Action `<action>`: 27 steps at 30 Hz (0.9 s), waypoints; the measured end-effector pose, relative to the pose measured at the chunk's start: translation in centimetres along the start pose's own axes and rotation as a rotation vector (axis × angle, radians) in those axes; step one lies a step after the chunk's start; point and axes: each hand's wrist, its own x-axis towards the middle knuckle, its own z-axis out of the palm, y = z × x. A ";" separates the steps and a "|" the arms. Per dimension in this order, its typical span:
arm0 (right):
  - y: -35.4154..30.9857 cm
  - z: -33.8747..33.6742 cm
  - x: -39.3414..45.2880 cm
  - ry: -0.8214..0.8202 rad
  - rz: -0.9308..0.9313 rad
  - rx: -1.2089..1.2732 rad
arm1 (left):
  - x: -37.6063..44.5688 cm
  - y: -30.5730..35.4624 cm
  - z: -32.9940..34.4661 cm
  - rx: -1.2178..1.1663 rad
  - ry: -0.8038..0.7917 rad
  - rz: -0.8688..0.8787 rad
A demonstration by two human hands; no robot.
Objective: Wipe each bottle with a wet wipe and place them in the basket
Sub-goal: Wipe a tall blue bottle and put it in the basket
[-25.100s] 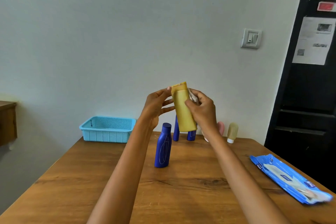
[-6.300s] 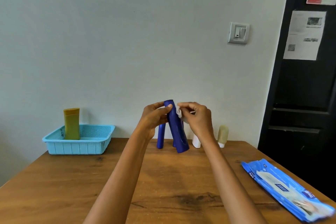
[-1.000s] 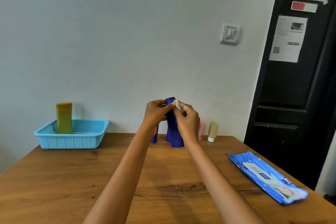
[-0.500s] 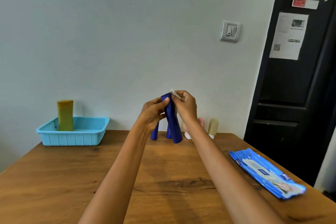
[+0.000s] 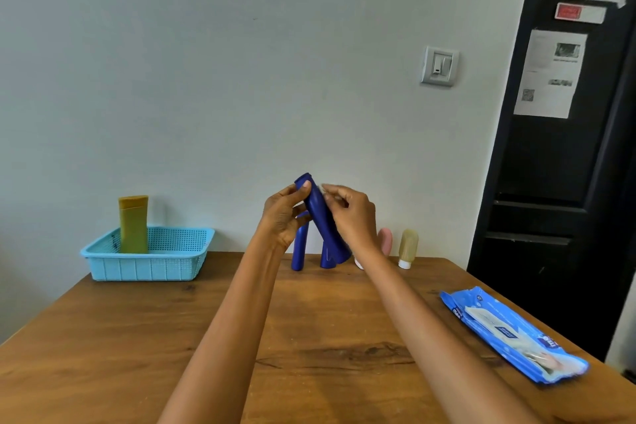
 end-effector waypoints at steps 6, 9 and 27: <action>1.1 0.6 -2.7 -0.105 -0.403 -0.095 | 0.3 0.8 -1.1 -0.075 0.099 0.030; 2.3 0.3 -3.2 -0.122 -0.335 -0.051 | 0.3 0.8 -1.3 -0.109 0.145 0.023; 3.7 0.8 -4.2 -0.083 -0.062 -0.048 | -0.1 0.9 -1.3 -0.109 0.174 0.046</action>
